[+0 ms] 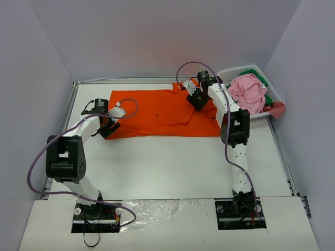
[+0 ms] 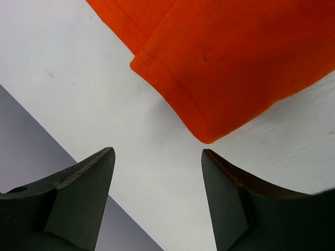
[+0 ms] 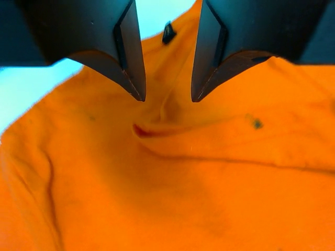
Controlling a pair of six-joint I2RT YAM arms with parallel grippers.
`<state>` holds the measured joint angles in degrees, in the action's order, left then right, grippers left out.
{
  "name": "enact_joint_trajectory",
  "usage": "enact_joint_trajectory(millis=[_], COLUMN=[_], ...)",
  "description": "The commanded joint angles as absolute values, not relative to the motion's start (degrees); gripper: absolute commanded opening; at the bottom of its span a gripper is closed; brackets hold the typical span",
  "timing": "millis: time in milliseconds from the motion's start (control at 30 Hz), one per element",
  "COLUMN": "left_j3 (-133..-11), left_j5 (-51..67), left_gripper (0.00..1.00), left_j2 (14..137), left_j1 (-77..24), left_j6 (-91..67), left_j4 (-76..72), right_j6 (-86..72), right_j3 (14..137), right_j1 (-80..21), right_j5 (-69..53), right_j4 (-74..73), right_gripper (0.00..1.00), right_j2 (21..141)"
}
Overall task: Fold and stack the t-shirts
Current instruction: Fold the flattened tshirt in 1/3 of the way
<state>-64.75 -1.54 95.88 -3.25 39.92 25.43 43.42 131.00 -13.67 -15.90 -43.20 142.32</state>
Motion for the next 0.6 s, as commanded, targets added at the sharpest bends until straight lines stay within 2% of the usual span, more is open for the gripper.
enact_joint_trajectory(millis=[0, 133, 233, 333, 367, 567], left_j3=[-63.81, -62.93, -62.4, -61.97, -61.79, -60.91], left_j5=[-0.97, -0.53, -0.44, 0.0, 0.0, 0.0], left_gripper=[0.66, 0.66, 0.66, 0.66, 0.66, 0.66], left_j2=[92.2, 91.23, 90.62, 89.92, 89.83, 89.12], left_j1=[-2.64, -2.72, -2.72, -2.81, -2.81, -2.72], left_j6=[38.32, 37.79, 37.35, 36.83, 36.74, 35.68], left_j4=[25.66, 25.31, 25.14, 25.14, 24.96, 24.78], right_j6=[41.84, 41.31, 41.57, 41.49, 41.48, 41.22], right_j3=[128.68, 122.28, 118.93, 116.46, 114.8, 111.1], right_j1=[-13.36, -13.45, -13.71, -14.32, -14.41, -16.43], right_j5=[-16.87, -17.58, -18.11, -18.54, -18.72, -21.53], right_j4=[-42.28, -40.35, -40.52, -40.52, -40.52, -41.4], right_gripper=[0.37, 0.42, 0.41, 0.21, 0.0, 0.0], right_j2=[133.34, 129.47, 127.36, 125.87, 125.6, 124.8])
